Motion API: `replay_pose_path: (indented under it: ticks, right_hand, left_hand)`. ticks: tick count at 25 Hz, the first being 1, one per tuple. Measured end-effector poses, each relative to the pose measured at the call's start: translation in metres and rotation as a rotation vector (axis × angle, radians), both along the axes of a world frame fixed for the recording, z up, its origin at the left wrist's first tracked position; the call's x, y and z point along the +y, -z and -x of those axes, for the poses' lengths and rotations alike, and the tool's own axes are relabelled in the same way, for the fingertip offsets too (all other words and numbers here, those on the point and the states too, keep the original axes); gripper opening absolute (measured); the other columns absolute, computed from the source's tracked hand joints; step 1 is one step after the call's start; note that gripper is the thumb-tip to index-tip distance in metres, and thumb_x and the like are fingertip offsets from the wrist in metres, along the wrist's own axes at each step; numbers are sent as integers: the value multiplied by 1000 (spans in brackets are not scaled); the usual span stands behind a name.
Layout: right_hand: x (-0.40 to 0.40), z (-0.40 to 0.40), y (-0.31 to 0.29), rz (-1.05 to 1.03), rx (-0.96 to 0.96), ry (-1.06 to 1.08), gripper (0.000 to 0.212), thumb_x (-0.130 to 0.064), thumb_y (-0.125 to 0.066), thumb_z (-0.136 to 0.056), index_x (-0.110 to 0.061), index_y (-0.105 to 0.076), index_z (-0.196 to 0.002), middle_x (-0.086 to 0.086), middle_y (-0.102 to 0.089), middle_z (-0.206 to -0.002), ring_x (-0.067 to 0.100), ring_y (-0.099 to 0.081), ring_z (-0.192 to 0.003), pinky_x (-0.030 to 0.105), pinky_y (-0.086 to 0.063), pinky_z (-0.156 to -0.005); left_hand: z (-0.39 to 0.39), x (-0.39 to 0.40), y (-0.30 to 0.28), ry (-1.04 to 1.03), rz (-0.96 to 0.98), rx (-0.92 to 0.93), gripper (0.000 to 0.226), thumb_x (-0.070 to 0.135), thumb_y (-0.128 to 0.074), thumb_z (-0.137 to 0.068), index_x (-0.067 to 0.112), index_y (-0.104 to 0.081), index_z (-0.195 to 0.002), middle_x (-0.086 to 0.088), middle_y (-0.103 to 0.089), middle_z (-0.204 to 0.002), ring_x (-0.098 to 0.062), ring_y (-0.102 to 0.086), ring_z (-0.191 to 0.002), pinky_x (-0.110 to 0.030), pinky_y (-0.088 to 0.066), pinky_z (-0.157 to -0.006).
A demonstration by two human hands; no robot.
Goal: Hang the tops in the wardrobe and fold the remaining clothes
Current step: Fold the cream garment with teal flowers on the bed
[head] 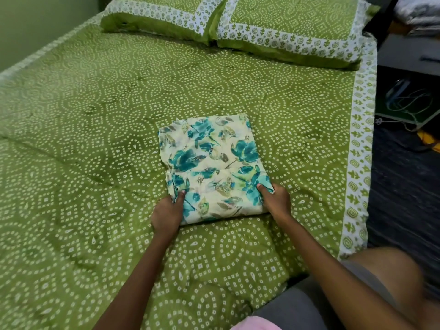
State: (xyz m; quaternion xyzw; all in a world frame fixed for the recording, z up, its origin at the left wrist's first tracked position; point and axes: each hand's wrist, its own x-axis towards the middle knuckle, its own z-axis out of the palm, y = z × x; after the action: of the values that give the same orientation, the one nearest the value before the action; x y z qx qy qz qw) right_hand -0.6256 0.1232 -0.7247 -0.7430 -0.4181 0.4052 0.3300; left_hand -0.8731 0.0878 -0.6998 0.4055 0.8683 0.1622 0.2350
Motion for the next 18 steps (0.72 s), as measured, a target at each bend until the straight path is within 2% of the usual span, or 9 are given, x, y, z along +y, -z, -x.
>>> replay_pose_path:
  ticks: [3, 6, 8, 10, 12, 13, 14, 16, 18]
  right_hand:
    - [-16, -6, 1, 115, -9, -40, 26, -29, -65, -87, -8, -68, -102, 6, -69, -91, 22, -65, -80, 34, -54, -72]
    - [-45, -15, -4, 198, 53, -83, 21, -27, -65, -87, -9, -69, -98, 8, -71, -92, 20, -67, -79, 39, -56, -76]
    - [-47, -16, -17, 233, -20, -133, 23, -28, -65, -87, -10, -66, -101, 1, -67, -85, 16, -64, -74, 33, -55, -68]
    - [-40, -10, -34, 117, -372, -228, 31, -30, -62, -88, -10, -56, -111, 1, -61, -93, 17, -60, -81, 31, -52, -66]
    - [-37, 9, -46, -198, -541, -299, 39, -25, -55, -93, -7, -46, -127, 9, -53, -124, 21, -54, -107, 35, -51, -86]
    - [-39, 23, -50, -290, -509, -360, 43, -23, -48, -96, -7, -40, -135, 9, -42, -141, 22, -44, -125, 38, -44, -101]
    - [-43, 36, -48, -321, -456, -463, 48, -25, -41, -99, -9, -31, -143, 4, -25, -152, 20, -26, -139, 38, -27, -114]
    - [-53, 59, -31, -230, -494, -772, 56, -39, -25, -101, -17, -8, -150, -8, 6, -154, 9, 9, -142, 29, 7, -115]
    - [-56, 64, -4, -160, -654, -921, 68, -57, -8, -93, -22, 2, -150, -8, 12, -155, 11, 16, -143, 28, 17, -112]
  left_hand:
    - [12, -16, 4, 93, 80, -36, 54, 52, -45, -93, 0, -61, -94, -20, -65, -96, -30, -59, -80, -32, -42, -64]
    - [14, -45, 5, 84, 143, -90, 57, 57, -46, -90, 4, -63, -100, -17, -67, -96, -29, -62, -81, -34, -50, -69]
    - [12, -46, -6, 95, 136, -37, 56, 55, -49, -89, 3, -60, -108, -17, -66, -103, -31, -62, -89, -35, -51, -76]
    - [9, -38, -22, 162, -42, 202, 50, 42, -56, -90, 2, -49, -120, -20, -57, -119, -35, -55, -106, -40, -44, -87]
    - [-3, -31, -32, 298, -429, 287, 46, 24, -56, -92, -1, -44, -129, -21, -49, -130, -36, -49, -117, -47, -41, -97]
    - [-12, -29, -29, 396, -504, 255, 47, 23, -48, -95, 1, -40, -136, -19, -43, -139, -36, -43, -126, -48, -37, -104]
    - [-20, -29, -20, 520, -455, 204, 51, 30, -35, -98, 7, -30, -144, -14, -31, -150, -32, -31, -137, -46, -27, -112]
    - [-35, -33, 4, 755, -186, 216, 63, 53, 1, -93, 24, -3, -148, 2, 3, -157, -20, 1, -146, -36, 5, -117]
    - [-37, -32, 29, 777, -14, 313, 70, 62, 14, -83, 30, 8, -145, 7, 15, -153, -16, 14, -144, -33, 18, -112]
